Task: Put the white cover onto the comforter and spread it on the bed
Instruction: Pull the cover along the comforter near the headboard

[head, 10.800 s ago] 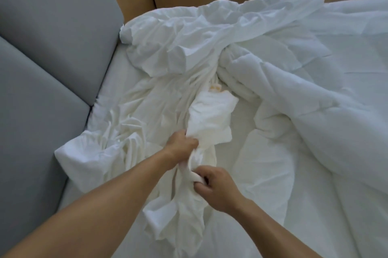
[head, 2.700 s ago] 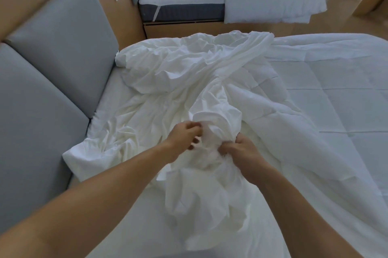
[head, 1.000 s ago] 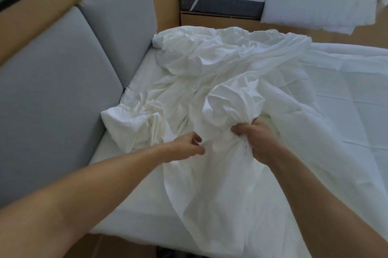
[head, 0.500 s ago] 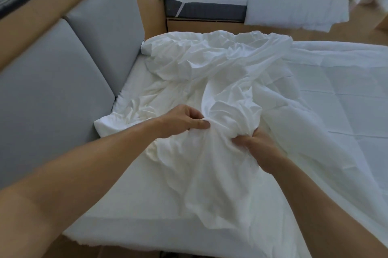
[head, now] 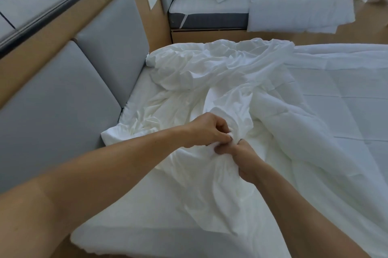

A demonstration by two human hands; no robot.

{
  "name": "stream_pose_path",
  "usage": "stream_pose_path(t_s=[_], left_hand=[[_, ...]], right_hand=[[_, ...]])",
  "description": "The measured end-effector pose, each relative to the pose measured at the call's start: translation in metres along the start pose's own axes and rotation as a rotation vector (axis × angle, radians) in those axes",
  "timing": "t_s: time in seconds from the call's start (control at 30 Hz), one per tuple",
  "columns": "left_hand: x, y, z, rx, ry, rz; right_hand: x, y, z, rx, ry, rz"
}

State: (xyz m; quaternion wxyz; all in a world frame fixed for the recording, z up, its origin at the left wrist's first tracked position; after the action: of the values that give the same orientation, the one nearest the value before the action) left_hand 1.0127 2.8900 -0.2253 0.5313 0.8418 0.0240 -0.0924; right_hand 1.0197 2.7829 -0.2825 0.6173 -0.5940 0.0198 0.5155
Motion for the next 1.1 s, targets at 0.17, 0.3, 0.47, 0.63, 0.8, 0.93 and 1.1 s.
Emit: stream_pose_path(t_s=[0.17, 0.3, 0.47, 0.63, 0.8, 0.93, 1.1], left_hand=[[-0.001, -0.031, -0.016, -0.276, 0.086, -0.085], [-0.010, -0.078, -0.004, -0.158, -0.185, -0.198], [-0.009, -0.085, -0.002, 0.044, -0.215, -0.084], [-0.021, -0.049, -0.064, -0.199, -0.129, -0.013], [-0.011, 0.005, -0.084, -0.300, 0.048, 0.178], [-0.011, 0.004, -0.072, -0.285, -0.018, 0.145], [-0.024, -0.022, -0.062, -0.203, -0.094, 0.065]], right_hand=[[-0.002, -0.006, -0.010, 0.081, -0.067, 0.019], [-0.001, -0.016, -0.006, 0.101, -0.065, -0.051], [0.002, -0.024, -0.004, 0.077, 0.023, -0.048], [-0.003, -0.039, -0.001, 0.057, -0.026, 0.009], [-0.008, -0.059, 0.044, 0.029, -0.145, -0.163], [-0.001, -0.052, 0.060, 0.112, -0.031, -0.246], [0.008, -0.026, 0.070, 0.114, 0.079, -0.203]])
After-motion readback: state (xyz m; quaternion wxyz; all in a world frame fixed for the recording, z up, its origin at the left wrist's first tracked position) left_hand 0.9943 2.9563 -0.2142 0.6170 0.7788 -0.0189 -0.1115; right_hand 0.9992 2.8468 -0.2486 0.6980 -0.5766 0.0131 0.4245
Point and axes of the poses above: each hand's wrist, its own x-axis towards the middle knuckle, its own z-axis out of the palm, y = z × x, the point moved 7 cm from there along x, towards the middle knuckle, and after that the axes turned 14 degrees about z, right-handed, at the moved point
